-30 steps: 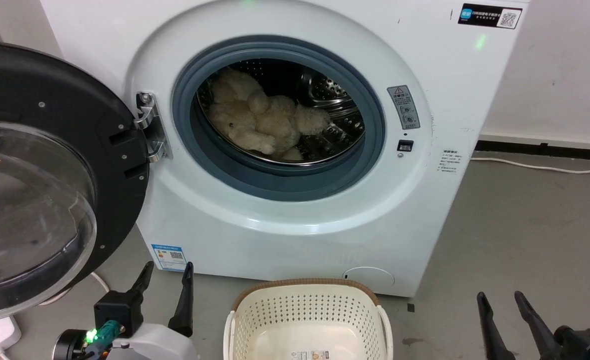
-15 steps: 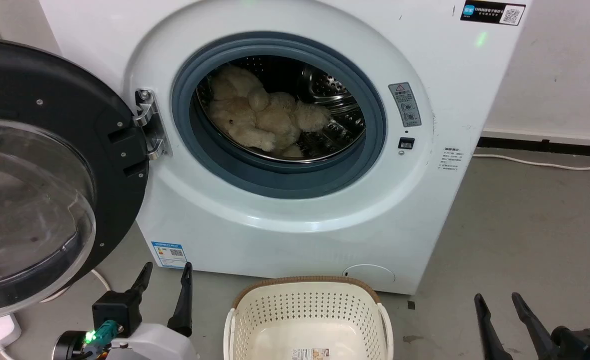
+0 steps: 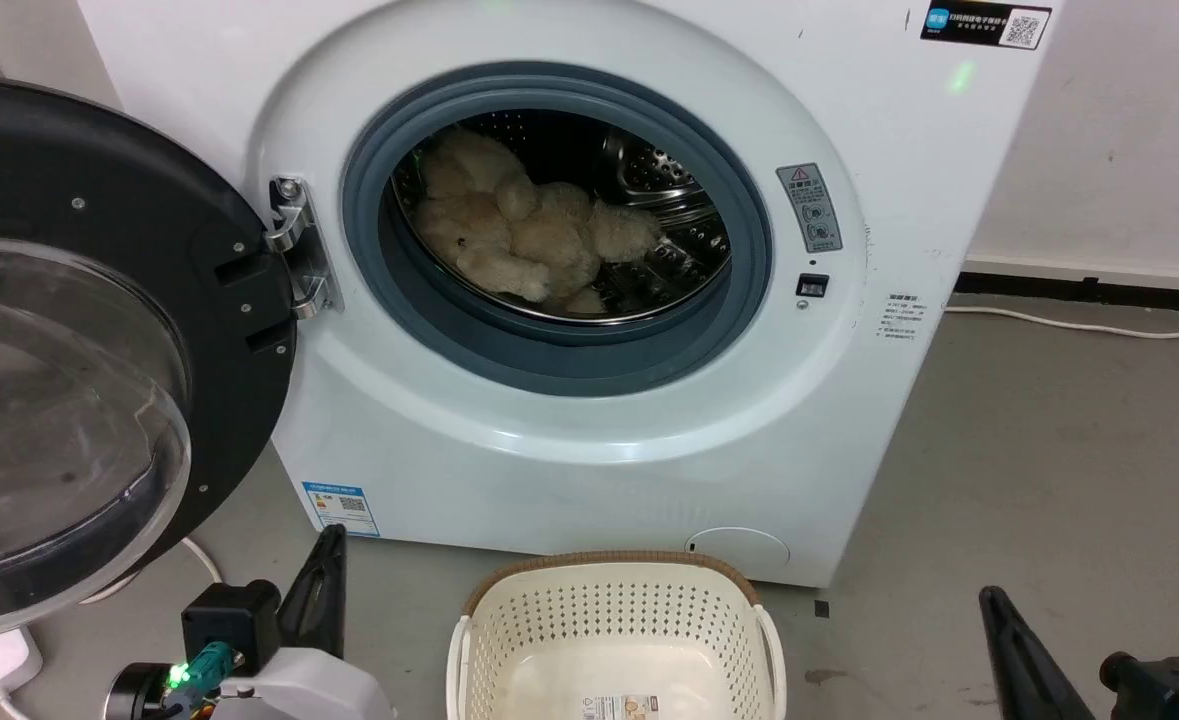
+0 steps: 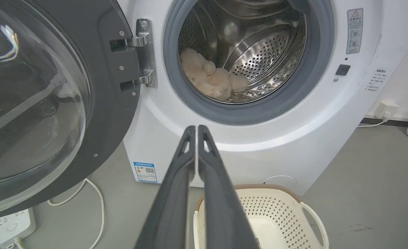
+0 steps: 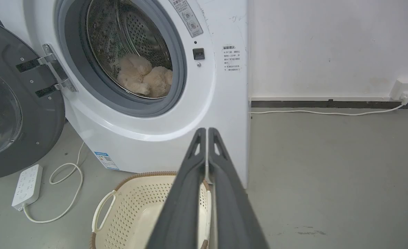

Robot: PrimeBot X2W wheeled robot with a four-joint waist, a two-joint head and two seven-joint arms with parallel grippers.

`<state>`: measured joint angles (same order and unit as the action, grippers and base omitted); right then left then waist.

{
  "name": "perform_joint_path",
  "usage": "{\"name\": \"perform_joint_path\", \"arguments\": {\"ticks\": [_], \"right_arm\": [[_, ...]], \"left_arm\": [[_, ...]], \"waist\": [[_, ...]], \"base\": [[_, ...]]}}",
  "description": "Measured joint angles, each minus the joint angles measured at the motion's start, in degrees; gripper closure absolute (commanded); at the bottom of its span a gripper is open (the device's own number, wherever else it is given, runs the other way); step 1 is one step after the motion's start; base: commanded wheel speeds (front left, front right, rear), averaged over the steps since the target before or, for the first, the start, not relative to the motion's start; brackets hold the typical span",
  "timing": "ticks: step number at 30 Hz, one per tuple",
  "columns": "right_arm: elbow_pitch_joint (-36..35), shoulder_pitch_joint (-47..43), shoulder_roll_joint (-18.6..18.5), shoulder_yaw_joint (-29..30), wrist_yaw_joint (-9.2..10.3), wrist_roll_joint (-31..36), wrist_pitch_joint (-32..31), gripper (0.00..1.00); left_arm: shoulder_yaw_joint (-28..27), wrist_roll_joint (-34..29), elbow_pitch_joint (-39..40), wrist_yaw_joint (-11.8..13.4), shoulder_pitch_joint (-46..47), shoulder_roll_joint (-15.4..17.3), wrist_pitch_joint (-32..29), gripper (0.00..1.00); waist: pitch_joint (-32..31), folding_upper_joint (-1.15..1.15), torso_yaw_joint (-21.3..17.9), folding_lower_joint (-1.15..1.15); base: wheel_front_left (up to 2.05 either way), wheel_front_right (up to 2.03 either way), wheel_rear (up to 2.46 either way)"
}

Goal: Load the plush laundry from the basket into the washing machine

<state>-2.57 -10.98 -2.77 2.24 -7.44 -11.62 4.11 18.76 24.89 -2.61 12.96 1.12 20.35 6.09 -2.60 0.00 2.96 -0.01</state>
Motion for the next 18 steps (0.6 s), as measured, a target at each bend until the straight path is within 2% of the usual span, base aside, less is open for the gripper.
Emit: {"name": "perform_joint_path", "arguments": {"ticks": [18], "right_arm": [[0.2, 0.8, 0.0, -0.2, 0.00, 1.1, -0.5, 1.00]], "left_arm": [[-2.4, -3.1, 0.2, -1.6, 0.0, -2.2, -0.6, 1.00]], "waist": [[0.4, 0.00, -0.4, 0.00]], "base": [[0.00, 0.00, 0.00]]}}
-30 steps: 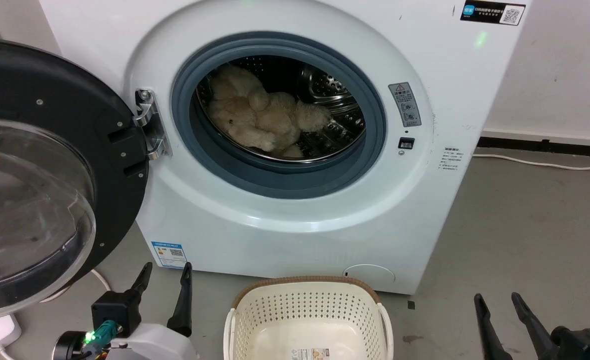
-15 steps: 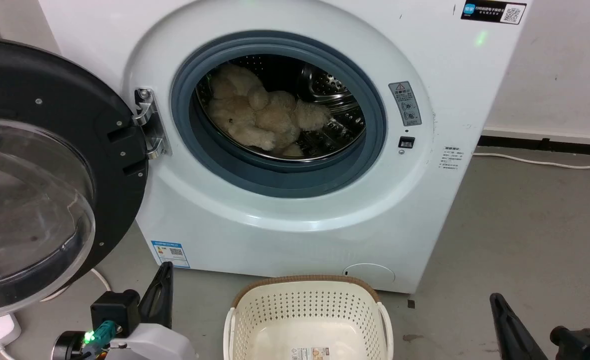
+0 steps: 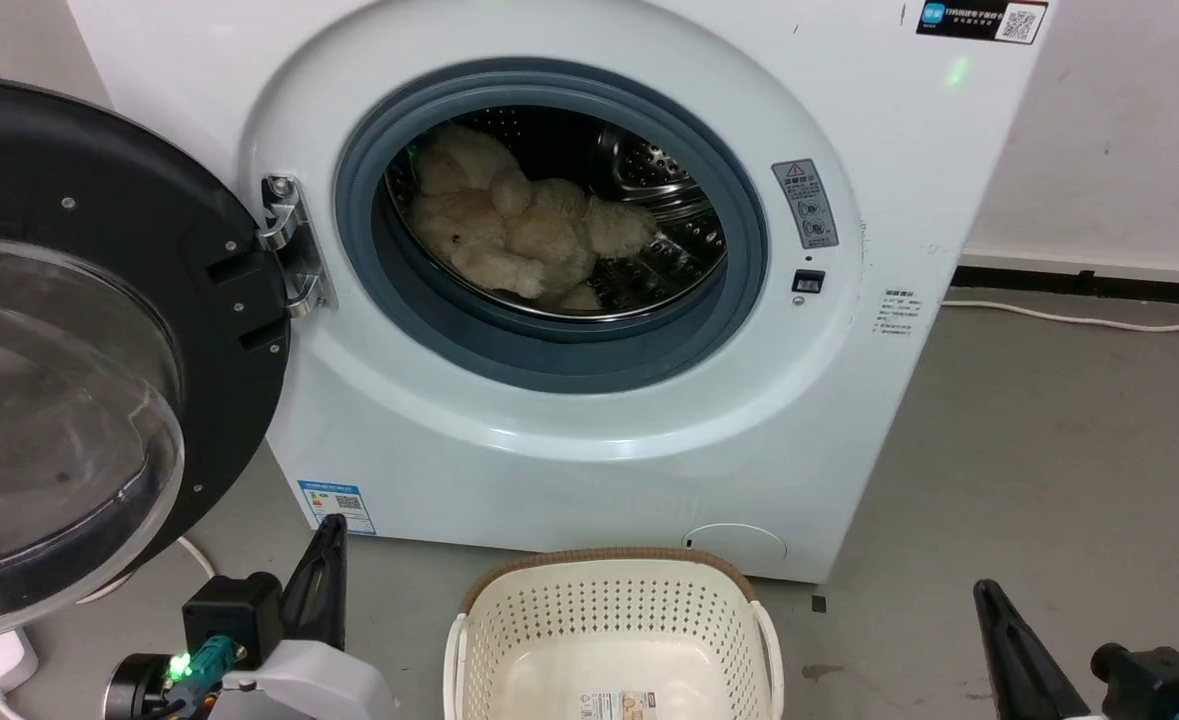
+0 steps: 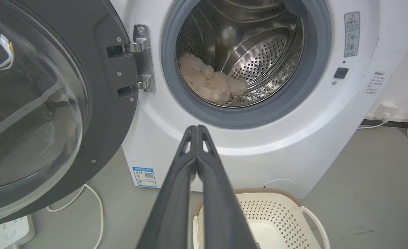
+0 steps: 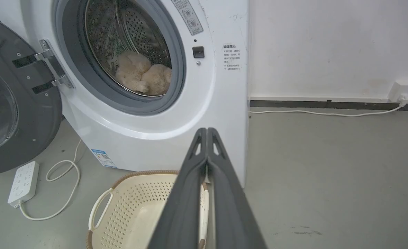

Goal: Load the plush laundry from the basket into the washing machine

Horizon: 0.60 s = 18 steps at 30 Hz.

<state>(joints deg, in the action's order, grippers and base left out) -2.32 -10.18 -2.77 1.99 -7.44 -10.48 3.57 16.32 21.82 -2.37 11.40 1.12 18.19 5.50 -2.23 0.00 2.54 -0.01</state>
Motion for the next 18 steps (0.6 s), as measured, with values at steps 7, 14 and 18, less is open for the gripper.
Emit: {"name": "perform_joint_path", "arguments": {"ticks": [7, 14, 18], "right_arm": [[0.1, 0.5, 0.0, -0.2, 0.00, 0.7, -0.2, 1.00], [0.3, 1.2, 0.0, -0.3, 0.00, 1.4, -0.4, 1.00], [0.3, 1.4, 0.0, -0.3, 0.00, 1.6, -0.5, 1.00]], "left_arm": [[-0.9, -1.3, 0.1, -0.7, 0.0, -1.1, -0.5, 1.00], [-2.1, -2.7, 0.2, -1.5, 0.0, -1.9, -0.9, 1.00], [-2.5, -3.5, 0.3, -1.9, 0.0, -2.6, -1.0, 1.00]], "waist": [[0.1, 0.00, -0.2, 0.00], [0.3, 0.00, -0.3, 0.00], [0.4, 0.00, -0.4, 0.00]], "base": [[0.00, 0.00, 0.00], [0.00, 0.00, 0.00], [0.00, 0.00, 0.00]]}}
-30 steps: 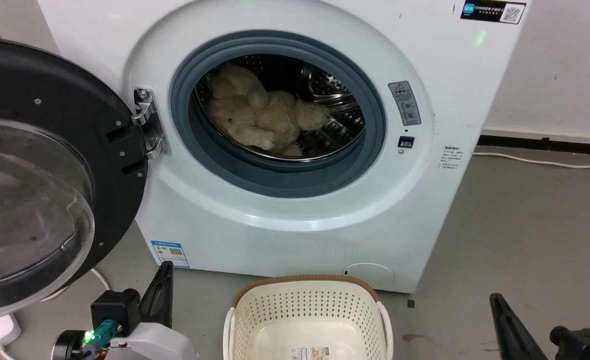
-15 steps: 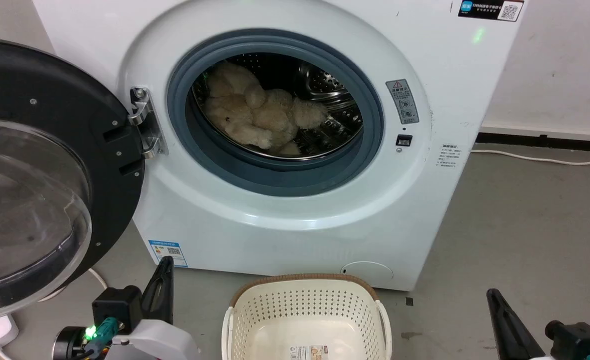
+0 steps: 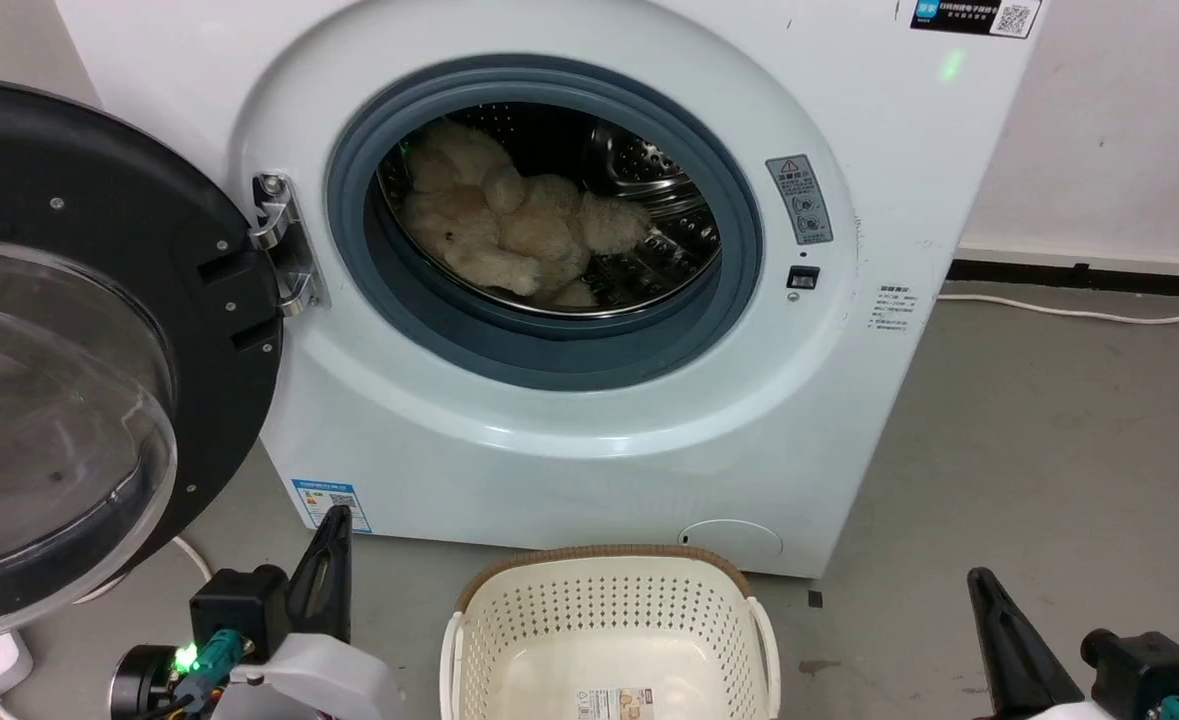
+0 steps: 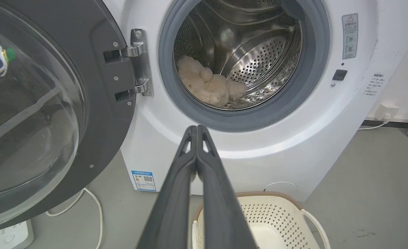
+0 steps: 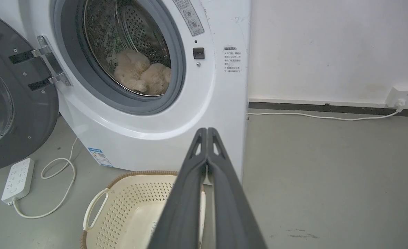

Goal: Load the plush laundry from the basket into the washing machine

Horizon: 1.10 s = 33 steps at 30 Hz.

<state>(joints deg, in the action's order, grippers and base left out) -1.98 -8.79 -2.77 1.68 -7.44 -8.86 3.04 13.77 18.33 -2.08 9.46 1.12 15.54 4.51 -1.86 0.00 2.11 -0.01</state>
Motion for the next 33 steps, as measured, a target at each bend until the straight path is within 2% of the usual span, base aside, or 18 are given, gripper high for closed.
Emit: {"name": "perform_joint_path", "arguments": {"ticks": [33], "right_arm": [[0.7, 2.7, 0.0, -0.5, 0.00, 3.3, -1.0, 1.00]], "left_arm": [[-5.0, -6.5, 0.6, -3.4, 0.0, -4.4, -1.5, 1.00]], "waist": [[0.7, 0.00, -0.8, 0.00]], "base": [[0.00, 0.00, 0.00]]}}
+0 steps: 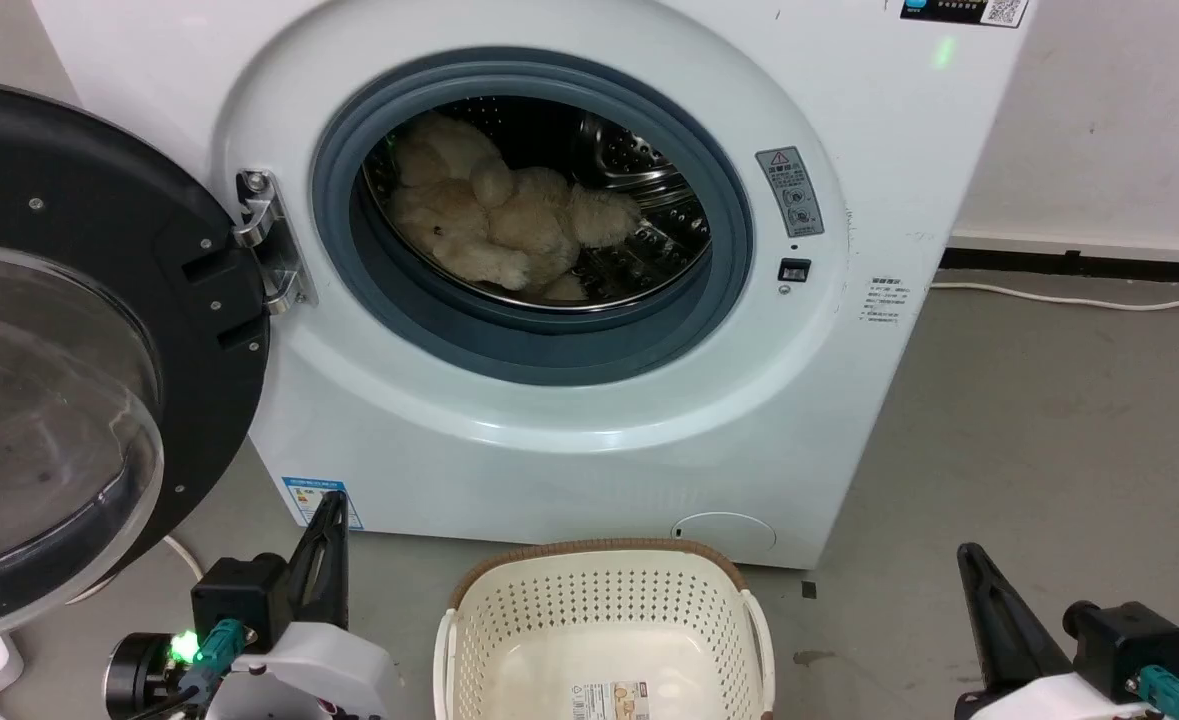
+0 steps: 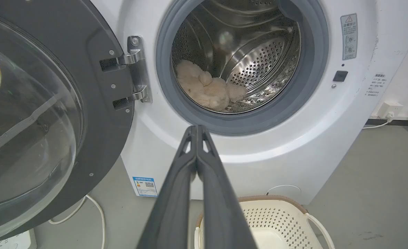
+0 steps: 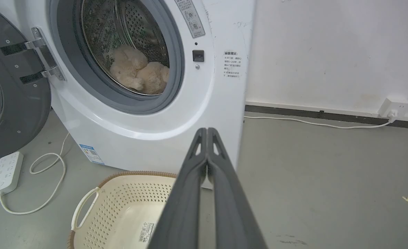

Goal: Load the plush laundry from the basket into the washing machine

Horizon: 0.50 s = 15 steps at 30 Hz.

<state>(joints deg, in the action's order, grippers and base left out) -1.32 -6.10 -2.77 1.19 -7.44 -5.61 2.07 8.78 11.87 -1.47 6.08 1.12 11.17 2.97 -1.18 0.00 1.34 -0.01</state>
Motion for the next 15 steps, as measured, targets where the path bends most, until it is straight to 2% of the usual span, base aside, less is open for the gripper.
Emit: {"name": "perform_joint_path", "arguments": {"ticks": [15], "right_arm": [[0.4, 1.4, 0.0, -0.3, 0.00, 1.2, -0.5, 1.00]], "left_arm": [[-2.2, -3.0, 0.3, -1.5, 0.0, -2.0, -0.9, 1.00]], "waist": [[0.3, 0.00, -0.4, 0.01]], "base": [[0.00, 0.00, 0.00]]}}
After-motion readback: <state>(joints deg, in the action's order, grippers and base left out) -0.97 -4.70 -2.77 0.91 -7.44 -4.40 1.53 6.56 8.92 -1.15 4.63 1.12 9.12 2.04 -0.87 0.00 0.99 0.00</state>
